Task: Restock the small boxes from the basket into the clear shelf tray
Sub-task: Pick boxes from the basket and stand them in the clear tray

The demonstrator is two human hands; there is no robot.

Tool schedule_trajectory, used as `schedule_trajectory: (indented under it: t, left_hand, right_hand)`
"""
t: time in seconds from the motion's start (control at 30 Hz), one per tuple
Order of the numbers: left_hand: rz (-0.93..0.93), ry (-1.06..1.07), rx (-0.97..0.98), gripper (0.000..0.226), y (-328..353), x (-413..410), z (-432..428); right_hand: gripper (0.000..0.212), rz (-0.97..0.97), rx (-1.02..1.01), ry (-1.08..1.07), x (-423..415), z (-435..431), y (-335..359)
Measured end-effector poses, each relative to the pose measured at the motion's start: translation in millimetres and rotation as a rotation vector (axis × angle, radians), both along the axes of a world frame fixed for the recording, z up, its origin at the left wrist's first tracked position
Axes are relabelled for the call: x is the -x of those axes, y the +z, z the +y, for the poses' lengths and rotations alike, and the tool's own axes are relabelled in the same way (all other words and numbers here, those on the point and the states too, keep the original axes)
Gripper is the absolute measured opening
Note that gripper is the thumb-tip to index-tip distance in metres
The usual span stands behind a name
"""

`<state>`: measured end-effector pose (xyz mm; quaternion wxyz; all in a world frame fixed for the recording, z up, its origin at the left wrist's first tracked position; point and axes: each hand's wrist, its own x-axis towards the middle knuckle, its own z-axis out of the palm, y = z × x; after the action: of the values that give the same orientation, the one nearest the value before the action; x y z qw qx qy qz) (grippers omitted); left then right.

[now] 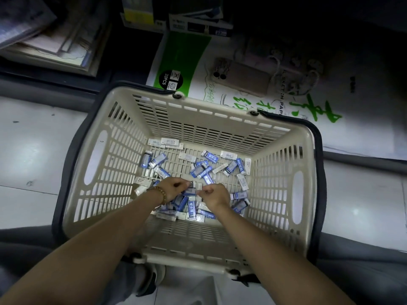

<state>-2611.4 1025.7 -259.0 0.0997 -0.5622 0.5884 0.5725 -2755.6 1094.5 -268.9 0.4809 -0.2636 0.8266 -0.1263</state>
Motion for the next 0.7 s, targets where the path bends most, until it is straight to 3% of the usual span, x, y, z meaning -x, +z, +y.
schedule_trajectory:
  t: [0.07,0.2,0.3,0.4,0.5,0.6,0.7]
  left_hand:
    - [0.027,0.024,-0.028,0.034,-2,4,2]
    - [0.145,0.124,0.01,0.02,1,13,3]
    - [0.197,0.233,0.037,0.028,2,18,-3]
    - [0.253,0.386,-0.037,0.02,3,15,-9]
    - [0.24,0.414,-0.023,0.017,4,8,-10]
    - [0.137,0.424,0.108,0.029,3,2,-14]
    - [0.184,0.516,0.059,0.029,3,-3,-22]
  right_hand:
    - [0.025,-0.017,0.03,0.011,5,-1,2]
    - [0.03,-0.26,0.154,-0.087,17,-13,14]
    - [0.025,-0.326,0.196,-0.06,31,-24,20]
    - [0.031,-0.156,0.239,-0.111,57,-31,12]
    - [0.043,-0.02,0.193,0.046,75,-33,2]
    - [0.025,0.113,0.198,0.168,77,-38,-3]
    - [0.015,0.172,0.218,0.197,76,-42,0]
